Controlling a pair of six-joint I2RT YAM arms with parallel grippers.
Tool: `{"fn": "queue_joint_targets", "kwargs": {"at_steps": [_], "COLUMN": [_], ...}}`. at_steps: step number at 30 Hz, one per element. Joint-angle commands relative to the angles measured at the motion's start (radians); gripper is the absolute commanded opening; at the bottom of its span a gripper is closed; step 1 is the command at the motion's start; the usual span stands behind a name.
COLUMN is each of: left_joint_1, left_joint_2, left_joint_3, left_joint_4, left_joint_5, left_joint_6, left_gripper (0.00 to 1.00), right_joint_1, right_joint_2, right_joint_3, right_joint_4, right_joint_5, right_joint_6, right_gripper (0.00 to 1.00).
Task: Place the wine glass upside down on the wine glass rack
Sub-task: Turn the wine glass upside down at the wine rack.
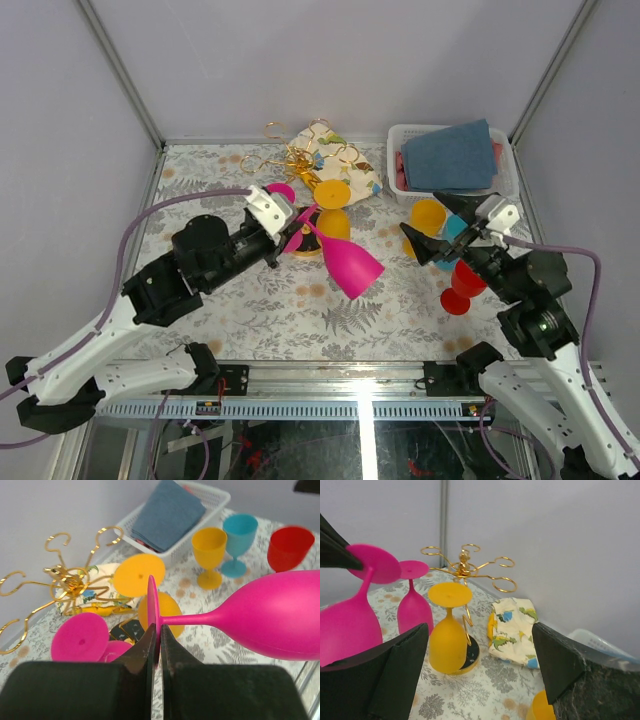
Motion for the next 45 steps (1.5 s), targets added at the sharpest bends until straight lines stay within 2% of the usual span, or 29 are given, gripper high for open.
{"fn": "queue_joint_targets", "kwargs": {"at_steps": [1, 3, 8, 14, 16, 21, 23, 30, 36, 40, 45], "left_joint_1": [0.003, 0.003, 0.003, 0.004, 0.004, 0.003, 0.002, 0.003, 0.003, 0.003, 0.003], "left_joint_2": [0.032, 0.029, -0.012, -0.015, -0.01, 0.007, 0.008, 0.01, 0.029, 0.033, 0.034], "left_joint_3": [0.025, 0.016, -0.015, -0.019, -0.019, -0.012, -0.012, -0.003, 0.007, 0.009, 0.011], "left_joint_4": [-0.136, -0.155, -0.161, -0.185, -0.187, -0.196, -0.198, -0.211, -0.224, -0.225, -0.227], "left_joint_5": [0.131, 0.171, 0.259, 0.343, 0.358, 0.382, 0.389, 0.434, 0.467, 0.472, 0.476], "left_joint_6": [0.131, 0.159, 0.197, 0.22, 0.224, 0.228, 0.23, 0.239, 0.245, 0.244, 0.246], "left_gripper": [0.0, 0.0, 0.0, 0.0, 0.0, 0.0, 0.0, 0.0, 0.0, 0.0, 0.0], "right_joint_1": [-0.005, -0.004, -0.004, 0.023, 0.052, 0.186, 0.213, 0.234, 0.254, 0.264, 0.272], "right_joint_2": [0.09, 0.137, 0.225, 0.296, 0.316, 0.38, 0.406, 0.457, 0.505, 0.547, 0.558], "right_joint_3": [0.026, 0.043, 0.061, 0.065, 0.076, 0.155, 0.173, 0.22, 0.247, 0.271, 0.267], "right_joint_4": [0.174, 0.196, 0.25, 0.3, 0.289, 0.087, 0.062, 0.002, -0.102, -0.178, -0.178], "right_joint_5": [-0.217, -0.322, -0.541, -0.675, -0.688, -0.635, -0.625, -0.631, -0.658, -0.662, -0.65], "right_joint_6": [-0.063, -0.04, -0.008, -0.011, -0.038, -0.239, -0.266, -0.323, -0.379, -0.413, -0.426], "right_gripper": [0.88, 0.84, 0.81, 0.76, 0.75, 0.73, 0.7, 0.62, 0.61, 0.54, 0.46]}}
